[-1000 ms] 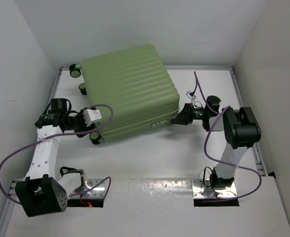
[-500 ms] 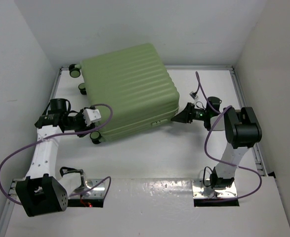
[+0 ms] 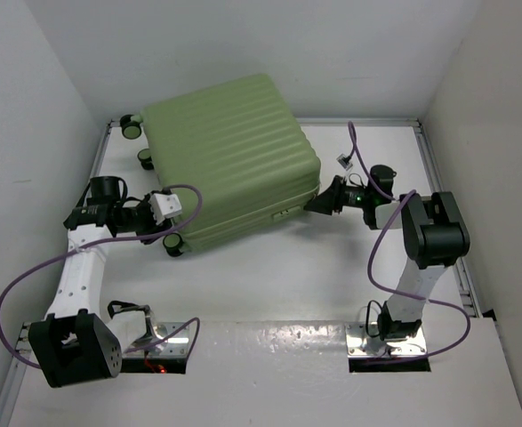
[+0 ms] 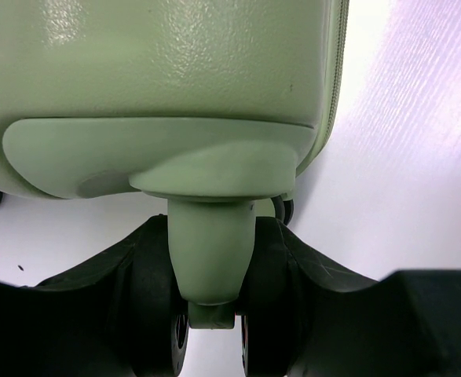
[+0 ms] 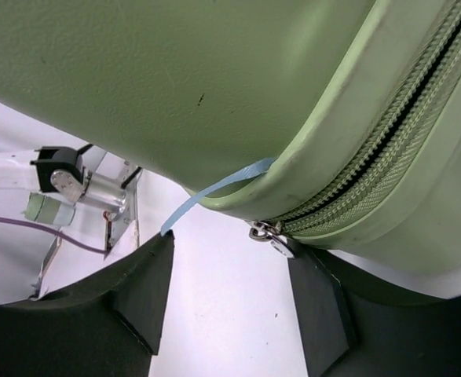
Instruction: Pack the luggage
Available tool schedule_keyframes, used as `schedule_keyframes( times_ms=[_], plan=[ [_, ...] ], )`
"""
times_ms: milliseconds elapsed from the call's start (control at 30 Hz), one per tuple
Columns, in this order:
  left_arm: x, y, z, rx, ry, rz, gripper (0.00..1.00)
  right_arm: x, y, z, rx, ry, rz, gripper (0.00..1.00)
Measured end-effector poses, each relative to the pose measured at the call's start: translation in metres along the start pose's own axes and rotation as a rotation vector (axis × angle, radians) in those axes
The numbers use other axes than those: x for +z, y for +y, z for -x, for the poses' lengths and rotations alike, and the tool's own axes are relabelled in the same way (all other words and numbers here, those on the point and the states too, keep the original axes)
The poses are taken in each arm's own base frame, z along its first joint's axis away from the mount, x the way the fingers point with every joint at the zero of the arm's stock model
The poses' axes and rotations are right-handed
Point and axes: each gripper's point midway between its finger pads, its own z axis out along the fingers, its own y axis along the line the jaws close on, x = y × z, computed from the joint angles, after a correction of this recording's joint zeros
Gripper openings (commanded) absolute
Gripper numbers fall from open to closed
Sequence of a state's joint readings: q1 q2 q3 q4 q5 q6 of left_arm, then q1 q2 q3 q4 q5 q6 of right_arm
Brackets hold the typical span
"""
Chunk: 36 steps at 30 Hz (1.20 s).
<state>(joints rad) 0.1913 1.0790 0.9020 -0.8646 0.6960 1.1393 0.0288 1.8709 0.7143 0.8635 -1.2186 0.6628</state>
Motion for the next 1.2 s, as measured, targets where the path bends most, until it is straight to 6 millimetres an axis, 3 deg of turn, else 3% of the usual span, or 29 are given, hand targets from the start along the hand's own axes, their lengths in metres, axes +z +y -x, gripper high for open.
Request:
schedule_keyframes(
  times_ms=[167,533,733,867,1000,1200],
  plan=[
    [0.000,0.001,0.000,0.002,-0.001,0.005,0.00,0.002,-0.005,0.002,0.000,-0.017,-0.035,0.49],
    [0.000,0.003,0.001,-0.013,-0.014,0.012,0.00,0.001,-0.031,0.012,0.011,-0.085,-0.188,0.02],
    [0.000,0.003,0.001,-0.034,-0.033,0.016,0.00,-0.004,-0.026,0.016,-0.040,-0.105,-0.204,0.00],
    [-0.001,0.003,0.001,-0.039,-0.045,0.018,0.00,-0.019,-0.023,0.018,-0.065,-0.129,-0.214,0.00],
    [-0.001,0.004,0.000,-0.036,-0.051,0.025,0.00,-0.031,-0.018,0.033,-0.151,-0.171,-0.212,0.00],
    [-0.001,0.004,0.000,-0.034,-0.052,0.028,0.00,-0.030,-0.015,0.041,-0.205,-0.181,-0.201,0.00]
  ],
)
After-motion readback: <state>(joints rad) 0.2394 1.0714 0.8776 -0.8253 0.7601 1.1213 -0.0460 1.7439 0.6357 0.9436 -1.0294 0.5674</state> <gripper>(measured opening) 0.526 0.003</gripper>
